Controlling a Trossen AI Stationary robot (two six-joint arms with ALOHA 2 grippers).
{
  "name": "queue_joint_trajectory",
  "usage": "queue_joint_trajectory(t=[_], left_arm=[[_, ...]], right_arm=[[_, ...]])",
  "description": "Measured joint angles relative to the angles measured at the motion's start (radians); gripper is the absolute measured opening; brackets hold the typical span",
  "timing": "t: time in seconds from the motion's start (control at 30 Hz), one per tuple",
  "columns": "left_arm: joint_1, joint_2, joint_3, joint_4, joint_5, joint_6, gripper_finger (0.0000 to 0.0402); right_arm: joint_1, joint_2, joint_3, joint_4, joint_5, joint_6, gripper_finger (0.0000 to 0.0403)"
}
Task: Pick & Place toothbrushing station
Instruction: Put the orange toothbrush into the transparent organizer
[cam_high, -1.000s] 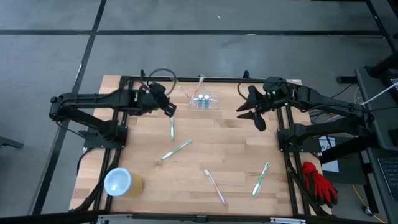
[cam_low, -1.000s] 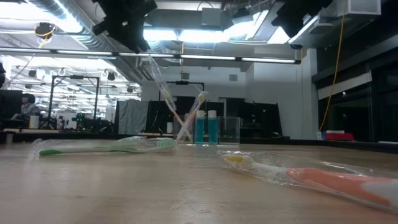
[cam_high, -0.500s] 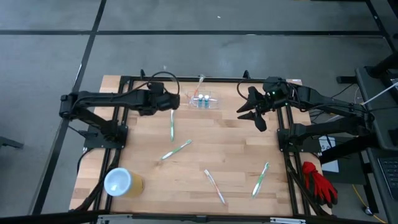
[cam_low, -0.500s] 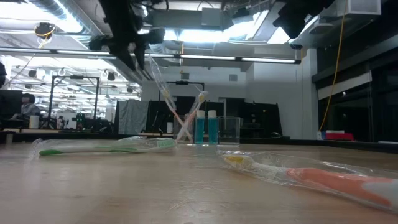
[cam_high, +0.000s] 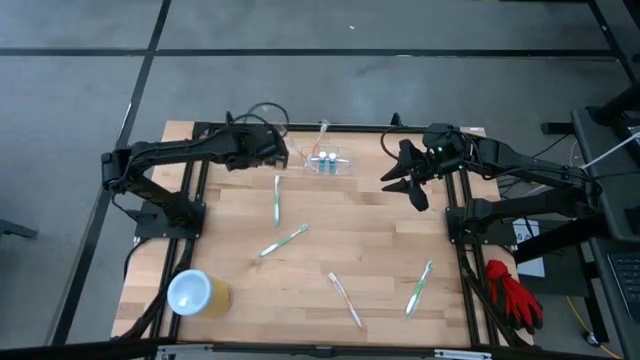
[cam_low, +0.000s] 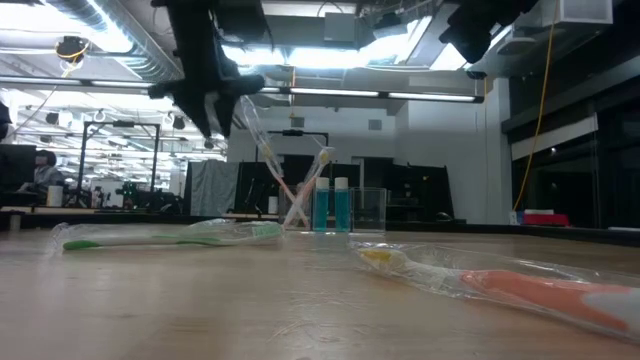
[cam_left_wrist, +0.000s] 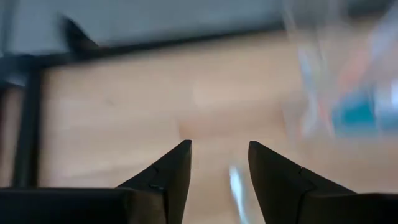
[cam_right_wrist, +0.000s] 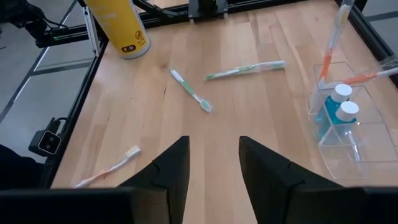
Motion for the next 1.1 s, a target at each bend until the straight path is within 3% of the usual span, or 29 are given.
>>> queue_joint_trajectory(t=[0.23,0.47,0.63,0.83,0.97,1.1], left_arm=[[-0.083,0.004,-0.099,0.092,0.373,0.236,0.0151],[-0.302,0.001,-0.146,0.308,0.575,0.372,0.0139],[-0.467,0.000,-0.154,0.518,0.524,0.383,0.0131],[-0.612,0.001,-0.154,0.557,0.401,0.378,0.0123],[-0.677,0.037,-0.154,0.569,0.393,0.435,0.0124],[-0.699,0.107,-0.154,0.627,0.455,0.396,0.0125]], right_arm=[[0.000,0.000,0.000,-0.056,0.000,-0.005,0.0139],[0.000,0.000,0.000,-0.099,-0.022,-0.001,0.0139],[0.000,0.000,0.000,-0.099,-0.045,0.016,0.0139],[0.007,0.000,0.000,-0.099,-0.114,0.020,0.0139],[0.035,0.000,0.000,-0.098,-0.135,0.019,0.0139],[0.071,0.000,0.000,-0.098,-0.134,0.023,0.0139]])
